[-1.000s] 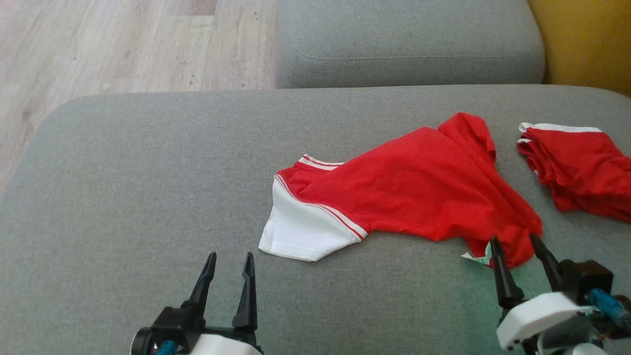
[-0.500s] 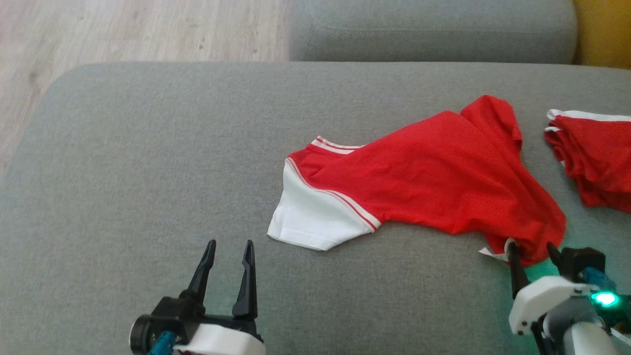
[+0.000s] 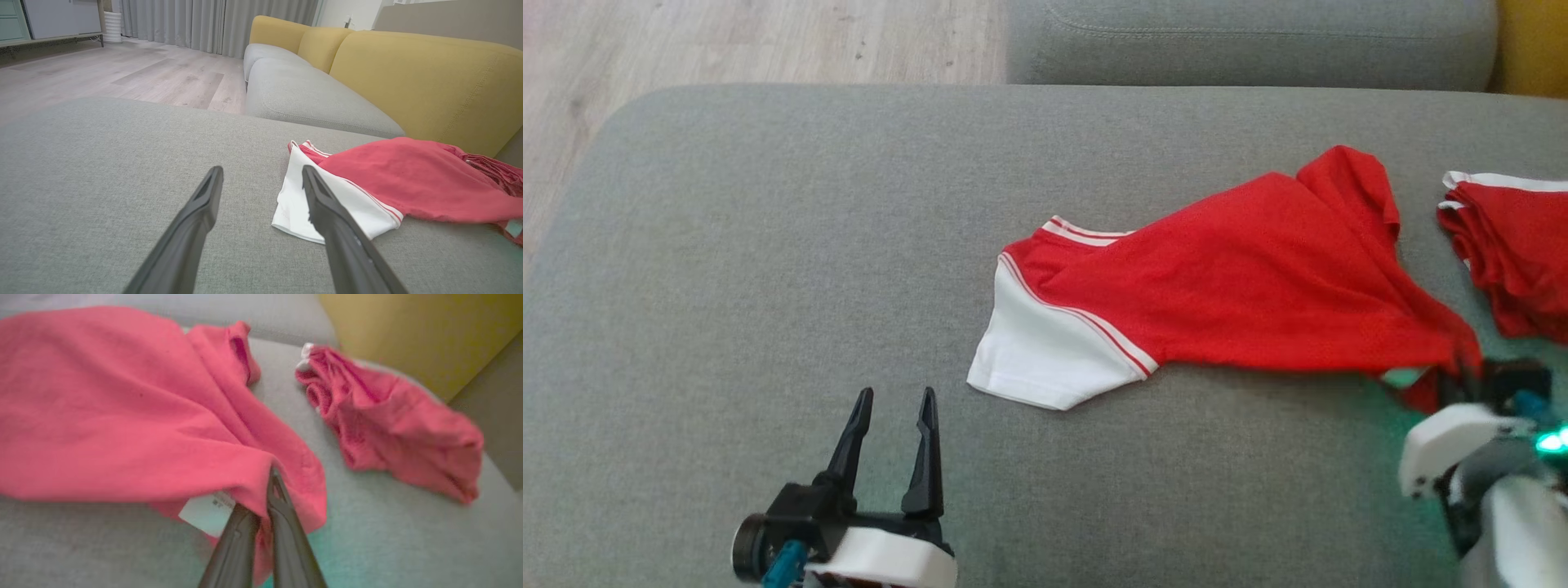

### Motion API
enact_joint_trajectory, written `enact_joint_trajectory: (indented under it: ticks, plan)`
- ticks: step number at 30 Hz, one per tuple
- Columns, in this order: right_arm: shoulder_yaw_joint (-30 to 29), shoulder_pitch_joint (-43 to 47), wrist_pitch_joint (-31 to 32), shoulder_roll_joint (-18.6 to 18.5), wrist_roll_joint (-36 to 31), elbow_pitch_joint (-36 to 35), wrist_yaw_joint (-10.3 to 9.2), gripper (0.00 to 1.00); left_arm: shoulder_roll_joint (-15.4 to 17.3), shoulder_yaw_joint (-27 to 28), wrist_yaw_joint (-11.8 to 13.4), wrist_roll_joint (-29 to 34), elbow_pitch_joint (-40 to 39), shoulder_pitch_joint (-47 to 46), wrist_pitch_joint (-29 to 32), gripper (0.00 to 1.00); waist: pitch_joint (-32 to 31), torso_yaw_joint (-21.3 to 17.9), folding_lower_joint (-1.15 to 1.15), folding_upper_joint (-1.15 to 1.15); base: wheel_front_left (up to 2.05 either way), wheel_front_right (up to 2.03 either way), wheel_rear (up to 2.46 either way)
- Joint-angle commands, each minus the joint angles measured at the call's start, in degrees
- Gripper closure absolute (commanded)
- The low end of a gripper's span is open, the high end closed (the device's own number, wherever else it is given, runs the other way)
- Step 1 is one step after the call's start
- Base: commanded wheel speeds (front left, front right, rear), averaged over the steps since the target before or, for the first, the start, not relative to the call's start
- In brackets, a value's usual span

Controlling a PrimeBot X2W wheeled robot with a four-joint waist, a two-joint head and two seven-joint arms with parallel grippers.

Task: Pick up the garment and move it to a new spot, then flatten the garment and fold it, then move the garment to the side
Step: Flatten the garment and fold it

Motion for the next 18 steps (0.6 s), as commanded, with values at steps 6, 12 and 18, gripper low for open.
enact_joint_trajectory:
  ticks: [6, 12, 18]
  plan:
    - [-0.67, -5.37, -1.31, -4.46, -8.78, -8.19, -0.04, 1.0, 0.12, 1.96, 0.16, 0.52, -1.56, -2.63, -0.67, 0.0, 0.04, -0.48, -0.01, 0.0, 0.0, 0.0, 0.0]
    - [3.12, -3.64, -1.38, -2.77, -11.43, -5.82, -0.04, 1.0, -0.01, 1.65, -0.24, 0.6, -1.14, -2.99, -0.68, 0.0, 0.36, 0.43, -0.01, 0.0, 0.0, 0.0, 0.0]
    - [6.9, -1.4, -3.12, -0.75, -9.9, 0.83, -0.04, 1.0, 0.09, 1.92, -0.17, 0.62, -1.13, -3.23, -0.69, 0.0, 0.58, 1.22, -0.01, 0.0, 0.0, 0.0, 0.0]
